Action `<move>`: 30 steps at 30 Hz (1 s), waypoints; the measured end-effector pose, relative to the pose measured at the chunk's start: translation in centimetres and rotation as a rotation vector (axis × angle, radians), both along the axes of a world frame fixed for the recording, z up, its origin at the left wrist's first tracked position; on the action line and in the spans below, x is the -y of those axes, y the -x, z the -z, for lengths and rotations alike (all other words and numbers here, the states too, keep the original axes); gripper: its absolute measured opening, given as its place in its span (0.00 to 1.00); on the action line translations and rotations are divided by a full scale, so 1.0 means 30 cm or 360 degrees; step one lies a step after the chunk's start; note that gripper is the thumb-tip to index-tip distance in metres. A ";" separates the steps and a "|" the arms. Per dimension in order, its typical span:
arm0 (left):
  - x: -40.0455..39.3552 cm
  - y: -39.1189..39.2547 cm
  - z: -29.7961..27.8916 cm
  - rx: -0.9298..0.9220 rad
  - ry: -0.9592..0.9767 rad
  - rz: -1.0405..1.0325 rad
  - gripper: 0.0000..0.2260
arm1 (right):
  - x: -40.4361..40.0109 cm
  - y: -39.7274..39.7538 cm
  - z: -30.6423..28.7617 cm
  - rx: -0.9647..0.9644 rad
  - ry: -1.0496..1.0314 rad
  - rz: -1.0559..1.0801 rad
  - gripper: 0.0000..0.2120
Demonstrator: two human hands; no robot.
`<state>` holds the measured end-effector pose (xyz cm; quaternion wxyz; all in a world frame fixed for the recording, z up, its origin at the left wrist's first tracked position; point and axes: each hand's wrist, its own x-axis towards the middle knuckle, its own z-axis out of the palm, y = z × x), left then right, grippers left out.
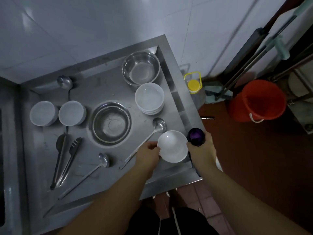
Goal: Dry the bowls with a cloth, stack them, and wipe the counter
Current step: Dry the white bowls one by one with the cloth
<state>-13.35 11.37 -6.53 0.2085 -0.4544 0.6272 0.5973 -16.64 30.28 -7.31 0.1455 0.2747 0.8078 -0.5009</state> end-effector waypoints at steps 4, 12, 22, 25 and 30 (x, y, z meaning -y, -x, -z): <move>-0.006 -0.004 0.043 0.0018 0.0099 -0.0002 0.09 | -0.001 0.004 0.037 0.0005 -0.0021 -0.0041 0.27; -0.004 -0.032 0.035 -0.0001 0.0208 0.0076 0.11 | -0.013 -0.002 0.022 -0.0040 -0.0002 -0.0141 0.29; 0.152 -0.113 -0.165 -0.0084 0.0540 0.0433 0.13 | 0.029 0.007 -0.177 -0.0308 -0.0015 -0.0403 0.23; 0.241 -0.157 -0.213 -0.0099 0.0634 0.0510 0.13 | 0.131 0.014 -0.227 -0.0360 -0.0021 -0.0611 0.21; 0.423 -0.233 -0.254 -0.0046 0.0785 0.0681 0.16 | 0.339 -0.004 -0.268 -0.0397 -0.0042 -0.0999 0.21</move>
